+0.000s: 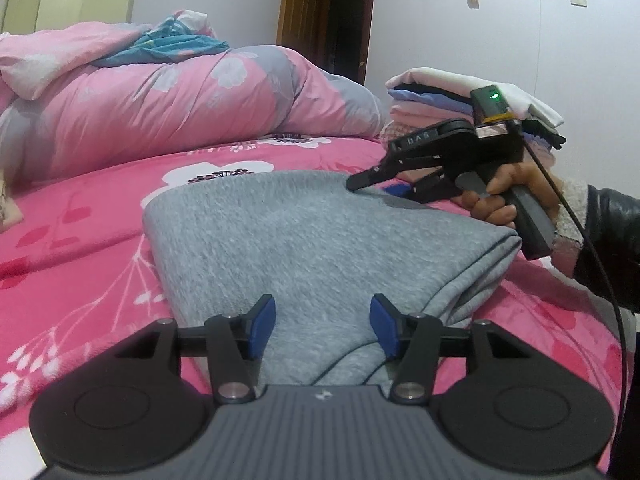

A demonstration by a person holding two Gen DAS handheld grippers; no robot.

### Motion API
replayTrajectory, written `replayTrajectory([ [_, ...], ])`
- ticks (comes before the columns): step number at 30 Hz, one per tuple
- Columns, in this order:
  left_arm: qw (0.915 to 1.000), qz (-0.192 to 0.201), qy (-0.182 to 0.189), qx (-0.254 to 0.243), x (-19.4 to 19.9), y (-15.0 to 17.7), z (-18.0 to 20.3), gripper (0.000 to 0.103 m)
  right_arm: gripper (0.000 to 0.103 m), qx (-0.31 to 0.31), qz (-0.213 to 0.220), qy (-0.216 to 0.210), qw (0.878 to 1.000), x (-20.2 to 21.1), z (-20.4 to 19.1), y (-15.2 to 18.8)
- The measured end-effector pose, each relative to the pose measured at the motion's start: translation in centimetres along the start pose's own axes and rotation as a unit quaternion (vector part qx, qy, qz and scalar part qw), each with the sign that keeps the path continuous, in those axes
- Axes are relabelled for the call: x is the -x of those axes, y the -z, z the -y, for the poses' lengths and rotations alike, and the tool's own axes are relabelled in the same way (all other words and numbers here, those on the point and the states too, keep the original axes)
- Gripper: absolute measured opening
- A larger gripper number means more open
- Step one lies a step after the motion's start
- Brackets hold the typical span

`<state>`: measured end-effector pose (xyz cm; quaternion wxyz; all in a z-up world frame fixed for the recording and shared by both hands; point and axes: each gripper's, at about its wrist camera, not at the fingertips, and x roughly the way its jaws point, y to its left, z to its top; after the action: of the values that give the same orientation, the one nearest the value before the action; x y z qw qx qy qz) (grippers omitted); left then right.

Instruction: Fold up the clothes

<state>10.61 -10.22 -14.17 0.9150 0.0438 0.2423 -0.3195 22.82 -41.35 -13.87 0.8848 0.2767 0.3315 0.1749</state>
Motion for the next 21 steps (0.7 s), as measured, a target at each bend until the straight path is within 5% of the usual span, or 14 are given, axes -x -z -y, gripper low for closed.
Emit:
replayTrajectory([
  [4,0.9999,0.003,-0.010,-0.005,0.0,0.1,0.2,0.057,0.014,0.064,0.027,0.009,0.998,1.1,-1.8,0.7],
  [11,0.9988,0.012,-0.046,-0.014,0.4,0.0,0.8,0.064,0.010,0.141,0.082,-0.044,0.986,2.1,-4.7,-0.6],
  [17,0.9975,0.012,-0.068,-0.014,0.4,-0.1,1.1,0.068,0.011,0.159,0.054,-0.033,0.985,-1.6,-4.1,-1.3],
  [21,0.9968,0.014,-0.078,-0.006,0.9,-0.5,1.0,0.069,0.013,0.093,0.048,-0.042,0.994,-2.4,-0.4,-0.5],
])
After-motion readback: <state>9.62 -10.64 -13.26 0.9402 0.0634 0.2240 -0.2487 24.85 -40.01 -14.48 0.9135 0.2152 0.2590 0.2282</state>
